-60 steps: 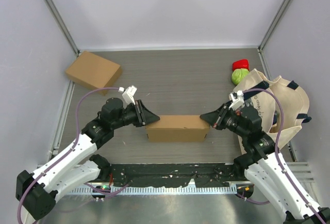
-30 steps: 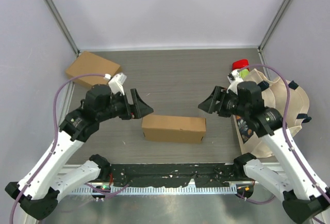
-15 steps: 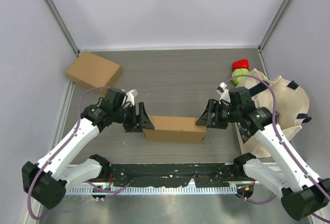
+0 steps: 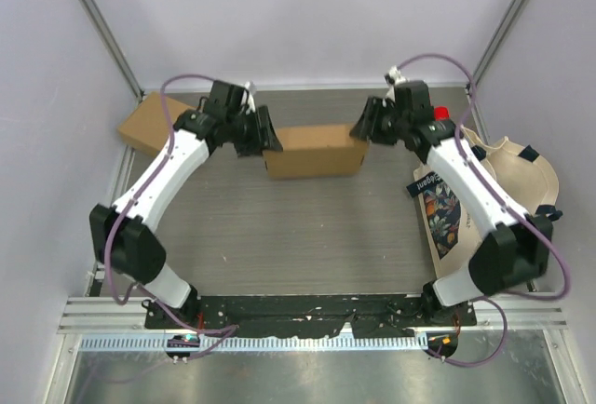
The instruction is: Fold the paper box
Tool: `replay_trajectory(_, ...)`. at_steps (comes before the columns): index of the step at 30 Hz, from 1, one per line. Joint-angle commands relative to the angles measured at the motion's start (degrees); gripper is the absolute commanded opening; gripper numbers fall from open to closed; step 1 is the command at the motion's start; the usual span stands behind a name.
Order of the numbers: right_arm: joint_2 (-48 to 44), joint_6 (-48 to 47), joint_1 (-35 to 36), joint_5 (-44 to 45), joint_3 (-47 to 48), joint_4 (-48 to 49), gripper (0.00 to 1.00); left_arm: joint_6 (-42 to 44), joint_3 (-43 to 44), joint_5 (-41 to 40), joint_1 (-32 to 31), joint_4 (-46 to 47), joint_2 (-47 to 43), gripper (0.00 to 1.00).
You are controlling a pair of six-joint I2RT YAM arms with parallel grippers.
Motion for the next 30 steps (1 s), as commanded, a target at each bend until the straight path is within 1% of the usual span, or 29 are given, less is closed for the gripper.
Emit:
replay_trajectory(1, 12.14, -4.71, 3.69, -6.86, 15.78, 18.87, 0.52, 3.41, 17.37, 2.47, -0.96, 12.35, 10.03, 0.48)
replay_trajectory(2, 13.75, -6.38, 3.69, -5.54, 16.75, 20.61, 0.53, 3.51, 18.45, 1.67, 0.0, 11.91, 11.9, 0.47)
replay_trajectory(3, 15.25, -8.05, 3.69, -4.05, 16.33, 22.63, 0.53, 3.69, 18.46, 2.18, 0.44, 13.64, 13.05, 0.47)
replay_trajectory(4, 16.04, -10.94, 3.69, -3.25, 14.76, 25.35, 0.54, 5.34, 16.63, -0.16, 0.71, 14.44, 14.02, 0.46)
replay_trajectory(5, 17.01, -12.36, 3.87, -2.89, 8.82, 33.55, 0.56, 6.75, 15.05, -4.01, 0.71, 15.5, 14.03, 0.46)
replay_trajectory(6, 17.19, -12.99, 3.87, -2.02, 5.63, 37.03, 0.57, 7.37, 12.42, -6.92, 0.88, 19.33, 13.77, 0.47)
replay_trajectory(7, 17.28, -14.47, 3.95, -1.4, 2.81, 38.98, 0.59, 7.38, 7.87, -10.0, 1.32, 19.72, 13.5, 0.48)
replay_trajectory(8, 15.8, -14.75, 4.22, 0.61, -4.7, 43.61, 0.63, 7.82, 5.65, -11.16, 1.41, 19.81, 12.89, 0.53)
replay_trajectory(9, 14.4, -14.92, 5.09, 1.84, -8.95, 46.18, 0.65, 7.99, 3.19, -13.17, 1.07, 20.07, 11.49, 0.58)
replay_trajectory(10, 12.21, -14.84, 5.53, 3.51, -13.08, 48.03, 0.67, 8.08, -1.96, -19.63, 0.19, 20.77, 9.56, 0.66)
replay_trajectory(11, 6.79, -14.92, 6.67, 6.05, -20.78, 50.22, 0.71, 8.34, -4.19, -21.44, -1.21, 21.13, 4.67, 0.77)
replay_trajectory(12, 3.17, -14.58, 8.42, 8.95, -23.55, 49.46, 0.74, 7.48, -5.69, -23.37, -1.48, 18.69, 1.75, 0.81)
replay_trajectory(13, 0.0, -13.88, 9.05, 15.07, -25.41, 47.45, 0.77, 6.86, -9.54, -24.52, -1.49, 18.32, -1.5, 0.84)
replay_trajectory(14, -2.73, -11.09, 9.23, 16.96, -25.95, 39.6, 0.8, 6.16, -11.75, -27.66, -1.14, 18.06, -9.45, 0.96)
replay_trajectory(15, -8.33, -9.75, 9.14, 20.28, -25.34, 34.39, 0.8, 6.24, -14.38, -28.13, -0.53, 15.44, -12.92, 1.0)
replay_trajectory(16, -10.47, -8.7, 9.14, 24.84, -24.64, 28.86, 0.81, 6.41, -15.1, -28.22, 1.48, 13.77, -16.61, 1.0)
replay_trajectory(17, -12.67, -7.21, 9.05, 26.71, -22.37, 19.23, 0.82, 6.76, -15.2, -27.09, 2.55, 9.66, -21.95, 1.0)
replay_trajectory(19, -17.33, -6.67, 9.05, 28.13, -19.9, 11.0, 0.82, 7.12, -14.41, -25.51, 5.0, 6.12, -26.73, 1.0)
replay_trajectory(20, -18.74, -5.97, 8.97, 28.92, -17.45, 4.09, 0.82, 7.29, -13.89, -24.8, 5.19, 3.4, -28.49, 1.0)
replay_trajectory(21, -22.32, -5.18, 8.97, 29.28, -16.3, 1.32, 0.82, 6.94, -12.14, -24.79, 5.19, 2.25, -32.08, 1.0)
replay_trajectory(22, -24.27, -4.56, 8.97, 29.63, -14.72, -1.75, 0.83, 6.77, -11.34, -24.45, 5.19, 1.54, -33.59, 0.99)
replay_trajectory(25, -32.71, -3.94, 8.97, 28.93, -10.94, -4.59, 0.84, 5.98, -8.44, -23.57, 5.28, 2.49, -39.48, 0.99)
replay_trajectory(26, -35.25, -4.2, 8.97, 28.75, -9.88, -4.6, 0.85, 5.97, -7.04, -22.78, 5.28, 4.33, -40.54, 1.0)
replay_trajectory(27, -44.33, -6.99, 8.97, 26.84, -6.82, -1.73, 0.87, 7.37, -4.07, -19.38, 5.19, 7.91, -43.16, 1.0)
replay_trajectory(28, -49.03, -7.1, 9.05, 26.56, -6.18, 1.61, 0.87, 8.77, -3.08, -18.21, 5.19, 8.82, -43.45, 1.0)
replay_trajectory(30, -52.4, -7.45, 8.97, 26.12, -3.29, 3.83, 0.87, 10.36, 0.59, -15.23, 5.28, 10.32, -43.54, 1.0)
